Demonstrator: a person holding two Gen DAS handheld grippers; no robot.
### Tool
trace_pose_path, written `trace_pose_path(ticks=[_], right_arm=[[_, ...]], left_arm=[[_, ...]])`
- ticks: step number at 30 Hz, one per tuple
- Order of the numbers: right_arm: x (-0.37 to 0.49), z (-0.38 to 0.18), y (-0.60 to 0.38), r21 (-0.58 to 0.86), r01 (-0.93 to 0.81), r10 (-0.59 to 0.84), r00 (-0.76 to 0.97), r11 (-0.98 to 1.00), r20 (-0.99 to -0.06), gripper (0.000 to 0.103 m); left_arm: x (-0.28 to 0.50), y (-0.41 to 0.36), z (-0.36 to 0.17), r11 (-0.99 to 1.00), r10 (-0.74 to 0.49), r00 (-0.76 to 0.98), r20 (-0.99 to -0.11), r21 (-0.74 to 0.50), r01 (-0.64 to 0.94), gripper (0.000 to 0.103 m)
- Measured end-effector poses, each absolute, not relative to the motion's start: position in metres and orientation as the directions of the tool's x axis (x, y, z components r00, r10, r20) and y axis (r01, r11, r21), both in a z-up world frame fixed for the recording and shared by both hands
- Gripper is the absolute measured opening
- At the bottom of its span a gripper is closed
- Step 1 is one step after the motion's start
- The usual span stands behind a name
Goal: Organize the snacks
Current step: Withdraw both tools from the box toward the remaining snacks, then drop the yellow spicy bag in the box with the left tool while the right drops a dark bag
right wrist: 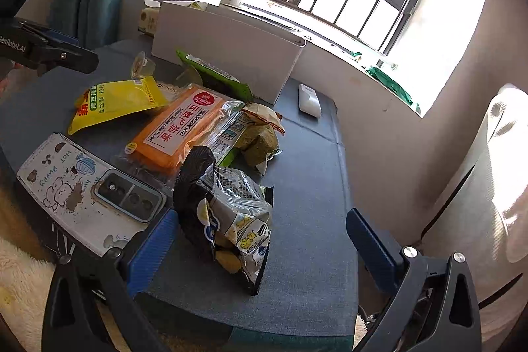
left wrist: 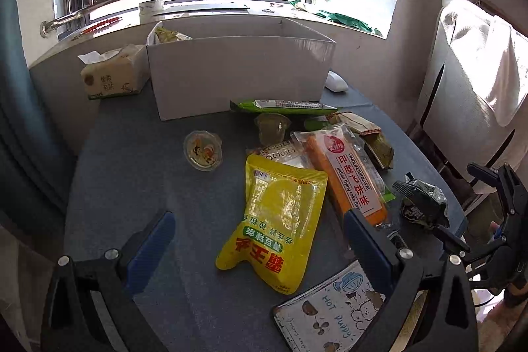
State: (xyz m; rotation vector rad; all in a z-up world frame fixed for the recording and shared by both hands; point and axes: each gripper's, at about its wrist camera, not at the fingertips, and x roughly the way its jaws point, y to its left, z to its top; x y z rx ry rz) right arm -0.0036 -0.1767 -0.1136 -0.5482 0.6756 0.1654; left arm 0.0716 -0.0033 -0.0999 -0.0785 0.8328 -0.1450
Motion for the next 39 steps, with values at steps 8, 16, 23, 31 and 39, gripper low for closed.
trace_pose_path(ticks=[8, 16, 23, 31, 39], right_arm=[[0.011, -0.137, -0.156, -0.487, -0.373, -0.053, 0.749, 0.79, -0.66, 0.071], [0.028, -0.109, -0.202, -0.062, -0.332, 0.201, 0.697, 0.941, -0.688, 0.04], [0.02, -0.095, -0.245, 0.292, -0.291, 0.412, 0.667, 0.911, -0.621, 0.04], [0.013, -0.087, -0.247, 0.284, -0.29, 0.406, 0.673, 0.914, -0.619, 0.042], [0.017, -0.095, -0.239, 0.299, -0.305, 0.427, 0.641, 0.904, -0.638, 0.042]], left_arm=[[0.073, -0.011, -0.117, 0.987, -0.156, 0.621, -0.768, -0.106, 0.117, 0.103], [0.076, -0.011, -0.123, 0.987, -0.155, 0.608, -0.779, -0.094, 0.132, 0.103], [0.101, -0.018, -0.141, 0.982, -0.153, 0.543, -0.825, -0.067, 0.175, 0.103], [0.121, -0.03, -0.16, 0.972, -0.151, 0.485, -0.861, -0.041, 0.231, 0.102], [0.108, -0.011, -0.147, 0.971, -0.219, 0.539, -0.813, -0.128, 0.201, 0.044]])
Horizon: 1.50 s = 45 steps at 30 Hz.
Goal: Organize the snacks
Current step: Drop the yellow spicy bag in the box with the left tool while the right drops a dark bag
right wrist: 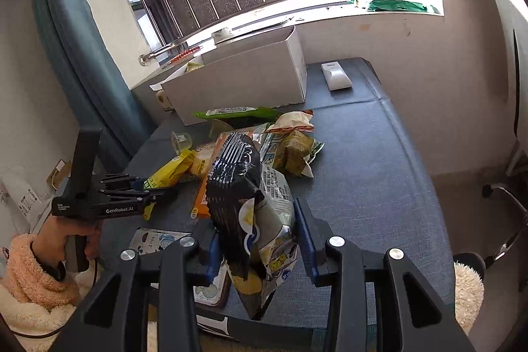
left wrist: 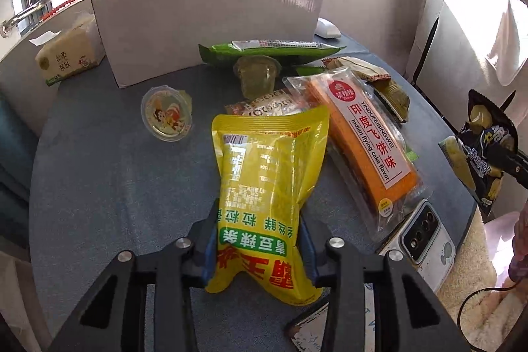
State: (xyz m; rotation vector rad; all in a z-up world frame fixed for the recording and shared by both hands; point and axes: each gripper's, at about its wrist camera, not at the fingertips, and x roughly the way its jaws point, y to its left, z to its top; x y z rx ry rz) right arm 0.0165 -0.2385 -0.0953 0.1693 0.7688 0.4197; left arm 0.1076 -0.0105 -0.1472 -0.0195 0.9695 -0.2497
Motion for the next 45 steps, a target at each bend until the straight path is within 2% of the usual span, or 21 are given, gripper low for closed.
trace_pose_path(ticks=[7, 10, 15, 19, 23, 25, 29, 33, 34, 35, 36, 37, 40, 45], right_arm=[[0.028, -0.088, -0.228, 0.352, -0.353, 0.498, 0.62, 0.867, -0.606, 0.042], [0.049, -0.073, -0.22, 0.404, -0.39, 0.561, 0.608, 0.827, -0.562, 0.042], [0.108, -0.032, -0.194, 0.387, -0.437, 0.584, 0.627, 0.812, -0.515, 0.042], [0.169, -0.005, -0.172, 0.383, -0.456, 0.595, 0.627, 0.803, -0.502, 0.042], [0.235, 0.011, -0.158, 0.366, -0.41, 0.549, 0.656, 0.836, -0.519, 0.043], [0.268, 0.013, -0.156, 0.377, -0.365, 0.522, 0.66, 0.851, -0.54, 0.043], [0.318, 0.008, -0.158, 0.352, -0.283, 0.448, 0.658, 0.892, -0.605, 0.043], [0.339, -0.001, -0.17, 0.347, -0.229, 0.407, 0.663, 0.909, -0.629, 0.043], [0.342, -0.002, -0.173, 0.357, -0.231, 0.415, 0.659, 0.905, -0.627, 0.048], [0.343, -0.003, -0.176, 0.372, -0.234, 0.428, 0.655, 0.898, -0.623, 0.059], [0.344, -0.003, -0.178, 0.396, -0.243, 0.452, 0.644, 0.886, -0.617, 0.074], [0.344, -0.002, -0.179, 0.408, -0.241, 0.461, 0.641, 0.88, -0.614, 0.103], [0.336, 0.008, -0.185, 0.379, -0.207, 0.411, 0.683, 0.902, -0.604, 0.103], [0.315, 0.031, -0.191, 0.394, -0.227, 0.426, 0.719, 0.891, -0.549, 0.103]], left_arm=[[0.093, 0.017, -0.108, 0.964, -0.264, 0.662, -0.702, -0.216, 0.155, 0.044], [0.099, 0.028, -0.081, 0.958, -0.275, 0.716, -0.642, -0.243, 0.15, 0.044], [0.136, 0.038, -0.03, 0.961, -0.271, 0.782, -0.561, -0.211, 0.181, 0.044], [0.186, 0.048, 0.001, 0.95, -0.291, 0.806, -0.516, -0.256, 0.178, 0.044], [0.238, 0.051, 0.024, 0.954, -0.274, 0.819, -0.504, -0.247, 0.168, 0.044], [0.266, 0.054, 0.027, 0.952, -0.276, 0.806, -0.524, -0.263, 0.155, 0.044], [0.309, 0.047, 0.015, 0.97, -0.211, 0.788, -0.578, -0.22, 0.099, 0.046], [0.33, 0.04, 0.006, 0.976, -0.2, 0.775, -0.6, -0.194, 0.101, 0.052], [0.332, 0.041, 0.004, 0.974, -0.206, 0.77, -0.605, -0.202, 0.102, 0.056], [0.335, 0.041, 0.002, 0.972, -0.209, 0.76, -0.616, -0.214, 0.093, 0.075], [0.339, 0.042, -0.001, 0.971, -0.207, 0.747, -0.632, -0.225, 0.078, 0.099], [0.337, 0.043, -0.002, 0.97, -0.204, 0.747, -0.632, -0.235, 0.066, 0.103], [0.321, 0.043, 0.005, 0.968, -0.217, 0.782, -0.584, -0.231, 0.097, 0.103], [0.294, 0.045, 0.026, 0.981, -0.165, 0.819, -0.549, -0.181, 0.077, 0.103]])
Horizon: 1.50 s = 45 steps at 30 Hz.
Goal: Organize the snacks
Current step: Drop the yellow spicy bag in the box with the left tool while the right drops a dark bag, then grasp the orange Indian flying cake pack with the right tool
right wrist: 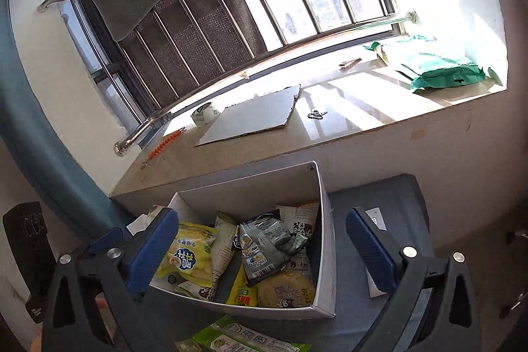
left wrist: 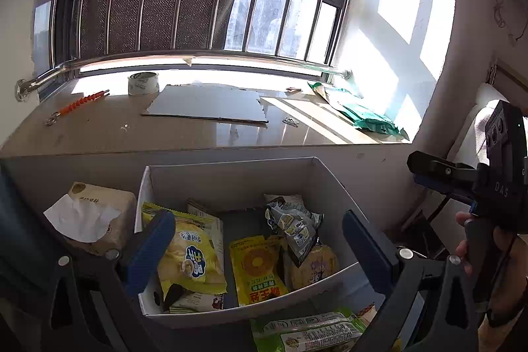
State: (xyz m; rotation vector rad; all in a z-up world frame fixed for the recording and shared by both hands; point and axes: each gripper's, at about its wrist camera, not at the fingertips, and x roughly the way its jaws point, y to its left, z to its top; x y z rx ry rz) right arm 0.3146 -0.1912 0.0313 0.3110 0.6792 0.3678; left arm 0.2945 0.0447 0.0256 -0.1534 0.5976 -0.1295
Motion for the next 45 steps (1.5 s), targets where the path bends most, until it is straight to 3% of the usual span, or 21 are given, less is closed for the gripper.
trace_pose_path(ticks=[7, 13, 16, 19, 26, 32, 45], right_arm=[[0.266, 0.053, -0.192, 0.365, -0.289, 0.447, 0.748, 0.885, -0.491, 0.103], [0.196, 0.048, -0.195, 0.265, -0.343, 0.432, 0.763, 0.901, -0.48, 0.103], [0.156, 0.035, -0.198, 0.242, -0.354, 0.428, 0.767, 0.904, -0.478, 0.103], [0.117, 0.013, -0.199, 0.217, -0.341, 0.404, 0.758, 0.915, -0.512, 0.103], [0.046, -0.046, -0.211, 0.224, -0.274, 0.354, 0.739, 0.935, -0.574, 0.103], [0.031, -0.071, -0.204, 0.098, -0.253, 0.255, 0.724, 0.963, -0.641, 0.103], [0.063, -0.117, -0.123, -0.012, -0.309, 0.191, 0.615, 0.951, -0.765, 0.103]], left_arm=[[0.229, 0.05, 0.057, 0.98, -0.164, 0.892, -0.421, -0.176, 0.097, 0.103], [0.155, 0.054, 0.049, 0.98, -0.168, 0.922, -0.347, -0.159, 0.119, 0.103], [0.119, 0.054, 0.036, 0.981, -0.163, 0.911, -0.379, -0.164, 0.107, 0.103], [0.088, 0.057, 0.019, 0.964, -0.231, 0.89, -0.394, -0.217, 0.155, 0.103], [0.04, 0.042, -0.037, 0.962, -0.202, 0.873, -0.445, -0.256, 0.093, 0.103], [0.02, 0.025, -0.062, 0.964, -0.199, 0.864, -0.463, -0.251, 0.087, 0.103], [0.018, 0.042, -0.064, 0.963, -0.17, 0.872, -0.459, -0.267, 0.047, 0.103]])
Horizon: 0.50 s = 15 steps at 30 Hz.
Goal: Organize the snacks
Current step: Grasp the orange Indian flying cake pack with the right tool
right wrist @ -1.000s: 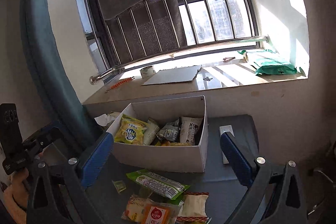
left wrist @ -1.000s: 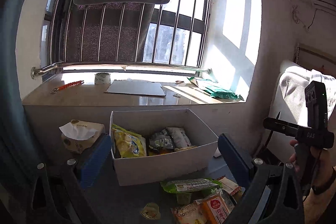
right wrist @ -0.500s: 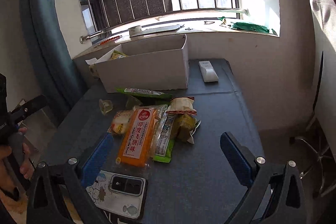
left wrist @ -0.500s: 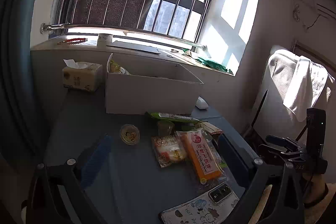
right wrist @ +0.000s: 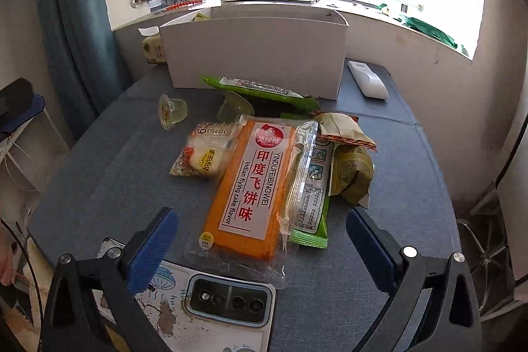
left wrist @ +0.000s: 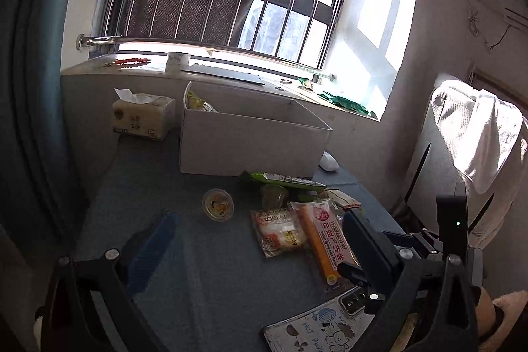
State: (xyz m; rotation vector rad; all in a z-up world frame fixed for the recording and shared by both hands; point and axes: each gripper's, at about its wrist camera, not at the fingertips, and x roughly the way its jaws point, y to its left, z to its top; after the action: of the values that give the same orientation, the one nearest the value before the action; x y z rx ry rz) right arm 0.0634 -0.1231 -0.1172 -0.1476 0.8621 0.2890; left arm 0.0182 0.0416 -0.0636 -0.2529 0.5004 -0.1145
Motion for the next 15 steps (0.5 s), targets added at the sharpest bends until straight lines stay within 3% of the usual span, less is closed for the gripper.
trace_pose_path(ticks=[11, 12, 14, 15], right_arm=[[0.097, -0.154, -0.091, -0.125, -0.298, 0.064, 0.552, 0.946, -0.831, 0.103], [0.095, -0.153, -0.091, -0.142, -0.294, 0.055, 0.573, 0.945, -0.818, 0.1], [0.092, -0.149, -0.092, -0.178, -0.278, 0.03, 0.607, 0.944, -0.794, 0.069], [0.092, -0.148, -0.093, -0.184, -0.28, 0.025, 0.605, 0.942, -0.796, 0.064]], left_arm=[[0.012, 0.07, -0.078, 0.953, -0.145, 0.862, -0.486, -0.304, -0.011, 0.103], [0.011, 0.072, -0.08, 0.952, -0.141, 0.861, -0.489, -0.307, -0.019, 0.103], [0.011, 0.075, -0.083, 0.95, -0.138, 0.856, -0.498, -0.311, -0.028, 0.103], [0.011, 0.076, -0.084, 0.949, -0.133, 0.856, -0.5, -0.313, -0.035, 0.103]])
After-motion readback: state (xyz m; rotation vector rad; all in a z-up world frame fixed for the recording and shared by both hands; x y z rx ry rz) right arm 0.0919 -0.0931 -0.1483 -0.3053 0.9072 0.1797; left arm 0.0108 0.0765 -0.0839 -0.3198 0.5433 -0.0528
